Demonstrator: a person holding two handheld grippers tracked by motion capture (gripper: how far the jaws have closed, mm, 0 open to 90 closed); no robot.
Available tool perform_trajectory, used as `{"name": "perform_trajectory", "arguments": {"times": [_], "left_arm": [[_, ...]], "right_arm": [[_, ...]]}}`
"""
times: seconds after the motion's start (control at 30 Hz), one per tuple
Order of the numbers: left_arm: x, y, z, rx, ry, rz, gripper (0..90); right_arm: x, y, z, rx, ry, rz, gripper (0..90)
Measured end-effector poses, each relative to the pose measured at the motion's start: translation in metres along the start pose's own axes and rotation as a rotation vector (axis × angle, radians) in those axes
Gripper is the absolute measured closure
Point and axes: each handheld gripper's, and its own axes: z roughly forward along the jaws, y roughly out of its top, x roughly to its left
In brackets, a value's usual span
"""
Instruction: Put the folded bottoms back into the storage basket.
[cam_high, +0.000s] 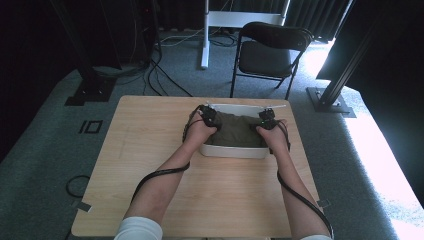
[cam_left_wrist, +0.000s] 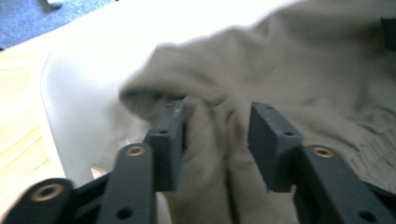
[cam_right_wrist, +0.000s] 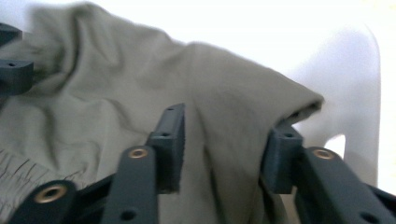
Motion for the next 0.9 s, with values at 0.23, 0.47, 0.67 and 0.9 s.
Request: {"name": "perform_trajectory", "arguments": {"times": [0.23,0.47,0.67,0.9], "left_arm": [[0.001,0.002,-0.006,-0.018,-0.003,-0.054,32.4],[0.002,-0.001,-0.017,-0.047,-0.044,-0.055,26.7],[-0.002,-0.005,-0.030,-0.115,-0.031,-0.023,19.2],[-0.008,-0.010,-0.044,-0.172,-0.075,-0.014,19.0]], "right_arm": [[0.002,0.002,-0.006,-0.067,0.016,-0.014,33.9],[0.003,0.005,-0.013,-0.118,0.042,-0.047,25.9],[0.004,0.005,-0.022,-0.175,0.081,-0.053,16.9],[0.007,-0.001,-0.030,-0.198,0.110,-0.057,15.8]]}}
